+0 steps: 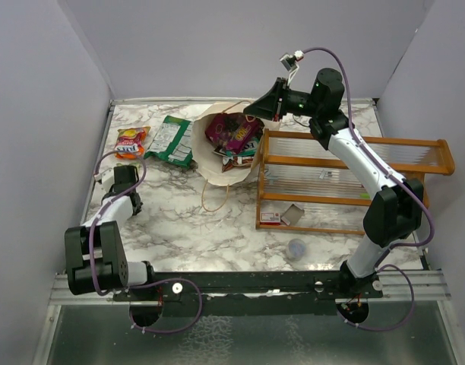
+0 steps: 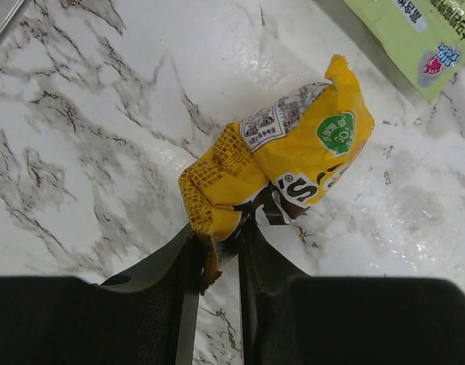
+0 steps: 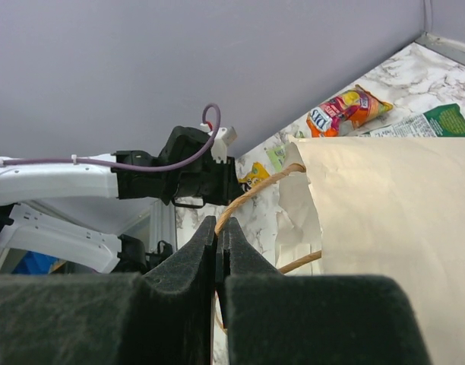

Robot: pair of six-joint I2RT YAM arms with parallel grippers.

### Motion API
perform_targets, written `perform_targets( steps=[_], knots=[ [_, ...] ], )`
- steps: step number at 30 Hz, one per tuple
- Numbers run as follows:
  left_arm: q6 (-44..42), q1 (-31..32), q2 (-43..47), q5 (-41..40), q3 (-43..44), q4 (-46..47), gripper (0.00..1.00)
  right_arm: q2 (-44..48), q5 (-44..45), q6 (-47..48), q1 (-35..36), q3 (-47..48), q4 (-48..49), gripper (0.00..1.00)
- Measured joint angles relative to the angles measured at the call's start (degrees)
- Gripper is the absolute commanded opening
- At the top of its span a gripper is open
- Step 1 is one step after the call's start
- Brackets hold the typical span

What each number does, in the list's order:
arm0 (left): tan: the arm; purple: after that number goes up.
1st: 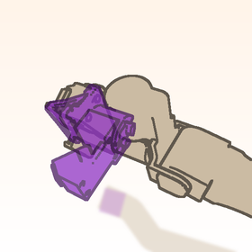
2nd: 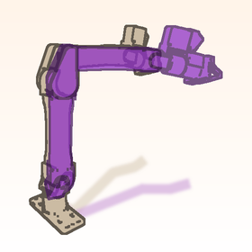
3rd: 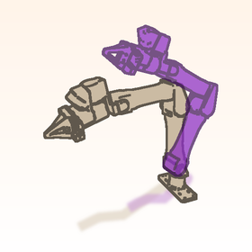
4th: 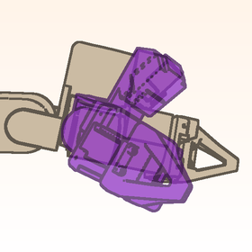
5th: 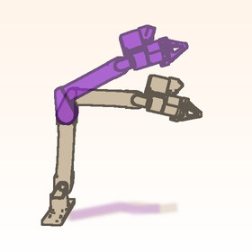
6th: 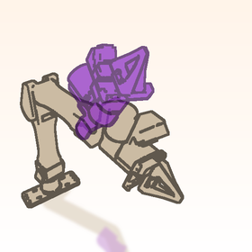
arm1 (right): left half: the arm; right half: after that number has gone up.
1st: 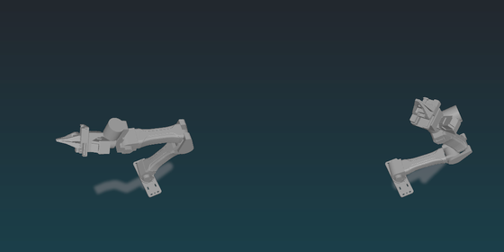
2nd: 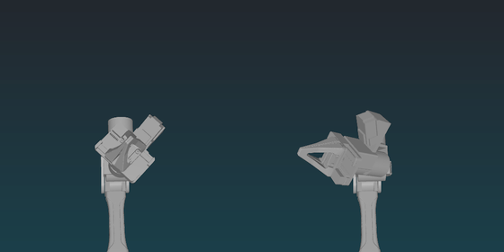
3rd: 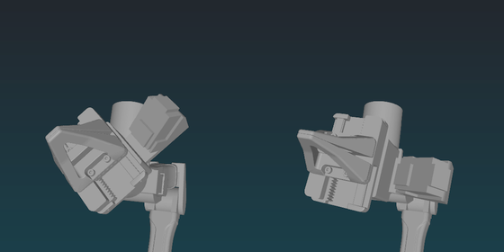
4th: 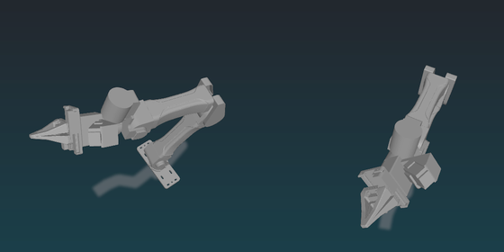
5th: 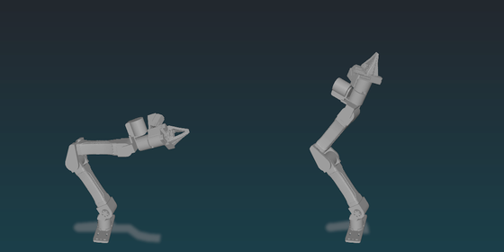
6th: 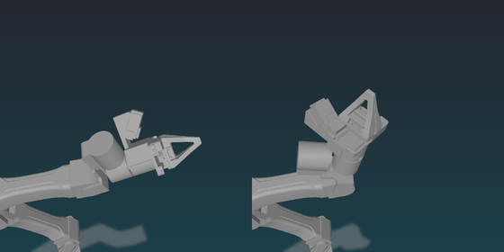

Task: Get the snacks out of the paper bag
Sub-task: Place the snack at the center of the board, then take out the snack from the paper bag.

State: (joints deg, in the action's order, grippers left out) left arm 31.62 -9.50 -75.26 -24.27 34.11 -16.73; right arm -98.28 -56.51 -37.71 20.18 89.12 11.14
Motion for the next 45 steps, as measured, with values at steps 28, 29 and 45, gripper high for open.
perform_targets(
  steps=[28, 29, 45],
  knots=[
    [19.54, -5.55, 3.02, 23.19, 2.91, 5.31, 0.99, 0.04, -0.15, -0.02, 0.0, -0.04, 0.63, 0.01],
    [18.82, -5.55, 3.39, 22.23, 3.61, 4.57, 0.99, 0.04, -0.15, -0.02, 0.0, -0.04, 0.63, 0.01],
    [4.81, 10.34, 13.44, 19.06, 13.14, 4.42, 0.92, 0.04, -0.15, 0.04, 0.0, -0.04, 0.59, 0.01]
  ],
)
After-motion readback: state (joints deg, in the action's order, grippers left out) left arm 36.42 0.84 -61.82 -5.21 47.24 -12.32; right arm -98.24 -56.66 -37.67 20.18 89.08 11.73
